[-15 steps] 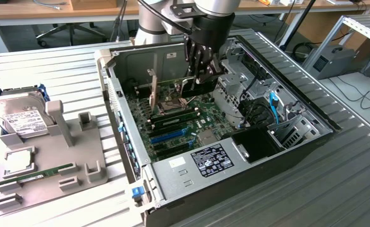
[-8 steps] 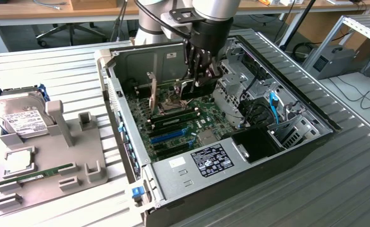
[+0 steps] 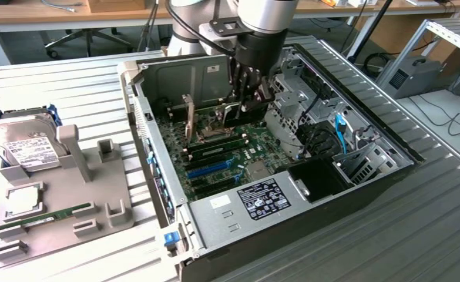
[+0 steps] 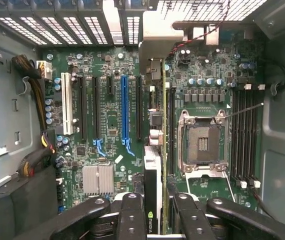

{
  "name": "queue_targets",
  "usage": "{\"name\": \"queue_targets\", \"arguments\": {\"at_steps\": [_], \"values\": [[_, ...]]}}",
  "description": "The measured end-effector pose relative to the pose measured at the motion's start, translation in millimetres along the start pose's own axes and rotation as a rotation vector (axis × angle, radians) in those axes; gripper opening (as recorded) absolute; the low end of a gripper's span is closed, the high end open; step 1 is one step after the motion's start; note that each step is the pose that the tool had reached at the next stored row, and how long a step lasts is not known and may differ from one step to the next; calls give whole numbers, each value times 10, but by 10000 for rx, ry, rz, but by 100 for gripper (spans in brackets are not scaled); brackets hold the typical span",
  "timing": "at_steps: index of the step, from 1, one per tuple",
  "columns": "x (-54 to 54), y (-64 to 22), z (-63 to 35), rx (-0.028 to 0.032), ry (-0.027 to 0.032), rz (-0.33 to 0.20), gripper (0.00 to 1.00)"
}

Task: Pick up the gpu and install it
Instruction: 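Insert the gpu into the slot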

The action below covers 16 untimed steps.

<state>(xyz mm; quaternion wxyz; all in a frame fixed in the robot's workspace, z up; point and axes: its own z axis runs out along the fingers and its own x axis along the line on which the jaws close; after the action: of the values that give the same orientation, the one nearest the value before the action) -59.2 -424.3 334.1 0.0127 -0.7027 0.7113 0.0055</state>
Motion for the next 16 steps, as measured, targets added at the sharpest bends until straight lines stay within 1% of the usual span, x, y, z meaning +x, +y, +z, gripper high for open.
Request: {"name": "queue_targets", "arguments": {"at_steps": [4, 16], "values": [[18, 1, 7, 1, -1, 0, 27], [169, 5, 3, 0, 0, 0, 27]]}}
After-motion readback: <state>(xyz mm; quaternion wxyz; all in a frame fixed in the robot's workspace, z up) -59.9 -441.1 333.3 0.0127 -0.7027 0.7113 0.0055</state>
